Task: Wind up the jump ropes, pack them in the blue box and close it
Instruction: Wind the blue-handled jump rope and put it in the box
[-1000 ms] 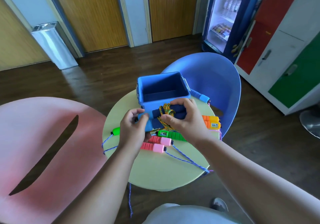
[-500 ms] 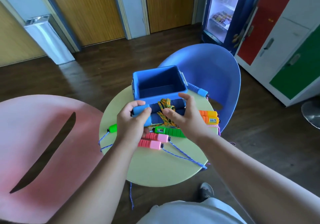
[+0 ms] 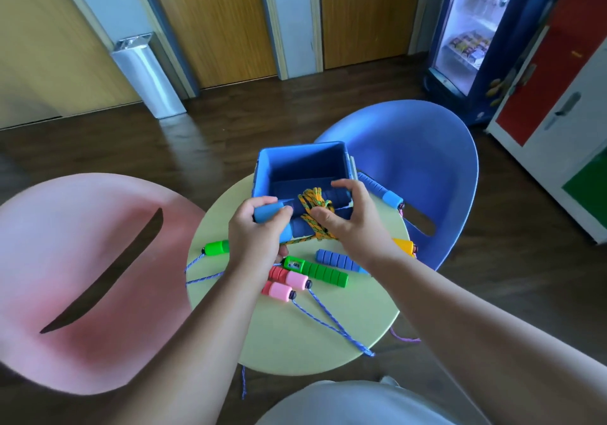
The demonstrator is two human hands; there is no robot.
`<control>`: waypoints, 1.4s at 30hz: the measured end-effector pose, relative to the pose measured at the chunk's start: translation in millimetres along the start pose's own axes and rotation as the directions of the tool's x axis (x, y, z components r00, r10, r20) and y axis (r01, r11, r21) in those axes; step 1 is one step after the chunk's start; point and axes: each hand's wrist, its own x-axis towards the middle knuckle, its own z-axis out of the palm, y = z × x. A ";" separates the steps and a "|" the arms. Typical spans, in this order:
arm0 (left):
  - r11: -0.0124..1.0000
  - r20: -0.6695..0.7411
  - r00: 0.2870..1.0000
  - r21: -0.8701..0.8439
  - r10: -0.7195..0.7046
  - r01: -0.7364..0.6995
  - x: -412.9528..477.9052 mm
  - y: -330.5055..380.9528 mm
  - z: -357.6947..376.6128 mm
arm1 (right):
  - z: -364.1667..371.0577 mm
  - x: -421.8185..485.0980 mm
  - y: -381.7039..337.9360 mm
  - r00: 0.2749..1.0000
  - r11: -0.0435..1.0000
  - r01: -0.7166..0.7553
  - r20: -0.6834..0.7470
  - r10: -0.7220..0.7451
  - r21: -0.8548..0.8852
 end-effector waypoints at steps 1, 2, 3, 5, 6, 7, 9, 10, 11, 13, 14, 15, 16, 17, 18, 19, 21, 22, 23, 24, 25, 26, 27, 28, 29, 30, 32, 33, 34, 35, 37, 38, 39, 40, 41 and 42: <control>0.998 -0.023 0.999 0.047 0.033 -0.031 -2.9 1.6 5.5 | -4.6 0.5 2.2 1.000 1.000 -0.010 0.009 0.010 0.024; 0.995 -0.046 0.997 0.081 0.058 -0.055 -6.2 2.3 11.0 | -9.4 1.7 3.2 1.000 1.000 -0.011 0.014 0.010 0.022; 0.992 -0.069 0.995 0.106 0.077 -0.069 -9.1 1.2 16.2 | -13.2 4.5 4.5 1.000 1.000 -0.008 0.013 0.008 0.007; 0.984 -0.108 0.988 0.149 0.111 -0.094 -14.0 -2.3 24.8 | -21.0 10.7 5.7 1.000 0.999 0.007 0.012 -0.006 -0.038; 0.979 -0.123 0.983 0.171 0.133 -0.111 -15.2 -4.4 28.0 | -24.5 13.6 6.8 1.000 0.997 0.017 0.016 -0.016 -0.069; 0.974 -0.138 0.979 0.190 0.151 -0.123 -16.2 -6.0 30.6 | -27.7 15.7 8.0 1.000 0.995 0.022 0.023 -0.020 -0.099; 0.970 -0.170 0.972 0.207 0.161 -0.125 -18.3 -5.8 34.6 | -34.3 17.9 9.0 0.998 0.994 0.018 0.056 -0.012 -0.111; 0.973 -0.184 0.970 0.201 0.156 -0.118 -19.5 -5.0 35.9 | -37.1 18.9 8.9 0.996 0.997 0.016 0.084 -0.010 -0.075; 0.976 -0.196 0.970 0.189 0.144 -0.107 -20.7 -4.1 36.8 | -39.5 20.0 9.1 0.994 0.999 0.009 0.111 -0.005 -0.036; 0.984 -0.216 0.969 0.158 0.118 -0.085 -21.5 -3.3 37.0 | -42.0 20.1 7.6 0.987 1.000 0.010 0.161 -0.011 0.003; 0.987 -0.218 0.970 0.141 0.109 -0.080 -21.2 -2.4 36.4 | -42.4 20.0 7.5 0.984 1.000 0.014 0.178 -0.015 0.005; 0.988 -0.211 0.972 0.132 0.105 -0.078 -19.8 -2.3 35.7 | -42.4 20.3 8.5 0.983 1.000 0.015 0.185 -0.015 0.000; 0.988 -0.195 0.975 0.133 0.102 -0.077 -17.7 -2.2 34.7 | -42.4 20.4 8.9 0.983 1.000 0.021 0.184 -0.016 -0.022; 0.988 -0.174 0.980 0.137 0.098 -0.074 -15.5 -1.5 33.5 | -42.4 20.2 8.8 0.983 0.997 0.036 0.181 -0.024 -0.064; 0.987 -0.150 0.984 0.145 0.094 -0.072 -12.7 -0.2 31.5 | -42.8 19.5 7.6 0.983 0.990 0.058 0.179 -0.035 -0.128; 0.985 -0.125 0.988 0.158 0.095 -0.075 -8.3 -0.2 29.0 | -43.9 19.5 7.8 0.983 0.974 0.081 0.179 -0.043 -0.211; 0.980 -0.071 0.993 0.184 0.095 -0.081 2.3 -0.2 23.3 | -48.4 20.7 10.0 0.977 0.897 0.159 0.195 -0.083 -0.412; 0.980 -0.043 0.995 0.183 0.085 -0.076 8.1 -0.2 20.6 | -50.2 21.3 10.4 0.966 0.847 0.226 0.221 -0.132 -0.482; 0.982 -0.017 0.997 0.174 0.073 -0.069 14.3 -0.4 18.6 | -50.7 22.4 9.9 0.946 0.805 0.305 0.260 -0.194 -0.509; 0.985 0.013 0.998 0.164 0.058 -0.059 19.9 0.1 17.4 | -50.1 24.2 7.9 0.914 0.762 0.394 0.304 -0.268 -0.514; 0.985 0.048 0.998 0.161 0.051 -0.058 25.7 0.8 17.1 | -48.5 27.7 6.3 0.871 0.703 0.488 0.347 -0.349 -0.517; 0.984 0.085 0.995 0.166 0.045 -0.059 30.9 2.6 17.4 | -46.0 31.7 4.0 0.821 0.633 0.570 0.385 -0.420 -0.524; 0.984 0.115 0.993 0.170 0.041 -0.061 36.8 4.0 18.3 | -43.0 35.8 3.1 0.780 0.569 0.626 0.413 -0.471 -0.533; 0.984 0.133 0.990 0.170 0.035 -0.058 42.7 6.1 19.2 | -39.6 39.4 2.4 0.755 0.518 0.654 0.434 -0.491 -0.552; 0.984 0.143 0.989 0.167 0.030 -0.054 49.6 7.3 20.1 | -36.3 42.6 2.3 0.753 0.482 0.656 0.455 -0.475 -0.581; 0.985 0.151 0.988 0.167 0.019 -0.045 55.8 9.0 20.5 | -33.7 45.0 2.4 0.767 0.460 0.640 0.478 -0.428 -0.616; 0.985 0.174 0.984 0.173 -0.034 0.004 68.9 10.0 21.0 | -29.6 49.0 5.0 0.814 0.437 0.581 0.496 -0.303 -0.687; 0.984 0.202 0.976 0.175 -0.076 0.041 75.4 9.9 20.6 | -27.7 50.2 6.4 0.826 0.416 0.564 0.491 -0.277 -0.713; 0.981 0.248 0.961 0.179 -0.124 0.081 80.2 11.0 19.2 | -26.2 51.8 7.3 0.831 0.402 0.556 0.479 -0.284 -0.727; 0.978 0.304 0.939 0.180 -0.161 0.109 85.4 11.7 16.7 | -25.0 54.0 7.3 0.838 0.418 0.544 0.453 -0.303 -0.728; 0.980 0.423 0.889 0.160 -0.177 0.120 95.4 13.4 10.4 | -23.5 58.8 4.4 0.883 0.573 0.468 0.361 -0.298 -0.672; 0.984 0.473 0.866 0.145 -0.160 0.103 100.1 14.2 6.5 | -22.4 61.4 2.0 0.909 0.677 0.415 0.310 -0.279 -0.608; 0.989 0.513 0.849 0.124 -0.131 0.078 104.6 14.0 2.2 | -20.9 64.6 -0.6 0.934 0.772 0.350 0.261 -0.244 -0.530; 0.993 0.542 0.834 0.102 -0.101 0.054 107.7 13.8 -2.6 | -19.8 67.3 -3.8 0.958 0.855 0.267 0.215 -0.187 -0.444; 0.997 0.561 0.825 0.074 -0.067 0.031 111.4 12.6 -6.7 | -17.8 69.2 -7.9 0.978 0.916 0.174 0.172 -0.118 -0.361; 0.999 0.561 0.828 0.046 -0.029 0.004 115.0 11.8 -9.3 | -14.7 70.8 -11.2 0.991 0.952 0.083 0.123 -0.049 -0.296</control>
